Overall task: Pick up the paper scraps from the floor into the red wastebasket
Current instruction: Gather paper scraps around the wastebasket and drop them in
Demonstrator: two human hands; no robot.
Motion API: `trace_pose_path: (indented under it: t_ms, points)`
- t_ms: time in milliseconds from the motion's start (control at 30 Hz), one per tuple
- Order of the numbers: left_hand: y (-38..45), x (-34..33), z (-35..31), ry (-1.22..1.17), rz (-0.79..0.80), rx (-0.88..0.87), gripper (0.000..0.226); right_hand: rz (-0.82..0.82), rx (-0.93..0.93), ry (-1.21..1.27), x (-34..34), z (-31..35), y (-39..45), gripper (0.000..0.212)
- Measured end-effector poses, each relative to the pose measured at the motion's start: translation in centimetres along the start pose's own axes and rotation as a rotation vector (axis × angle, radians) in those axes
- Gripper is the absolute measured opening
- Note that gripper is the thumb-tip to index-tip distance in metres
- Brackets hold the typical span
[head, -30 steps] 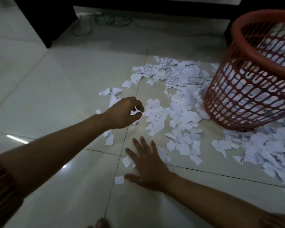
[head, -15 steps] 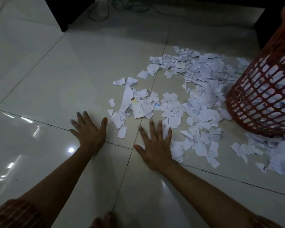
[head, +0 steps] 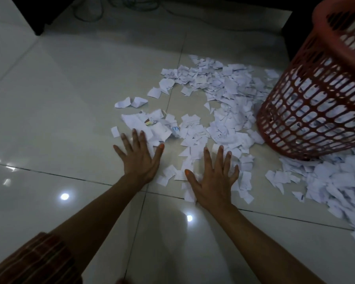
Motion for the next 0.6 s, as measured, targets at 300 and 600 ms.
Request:
trace_pose_path:
  t_ms: [300, 600]
  points:
    - [-1.1, 0.7, -4.6, -0.315, -0.156, -0.367, 0.06, 0.134, -0.207, 0.02, 0.1, -4.2, 0.5, 0.112]
    - [0.9, 3.2, -0.4, -0.387, -0.326, -0.185, 0.071, 0.108, 0.229, 0.026, -1.8, 1.9, 0.3, 0.085]
Point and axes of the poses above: each hand's wrist, its own y-axis towards the middle knuckle, its own x-axis out of the back of the hand, z = x × y, the point moved 4 cm from there along y, towards the middle knuckle
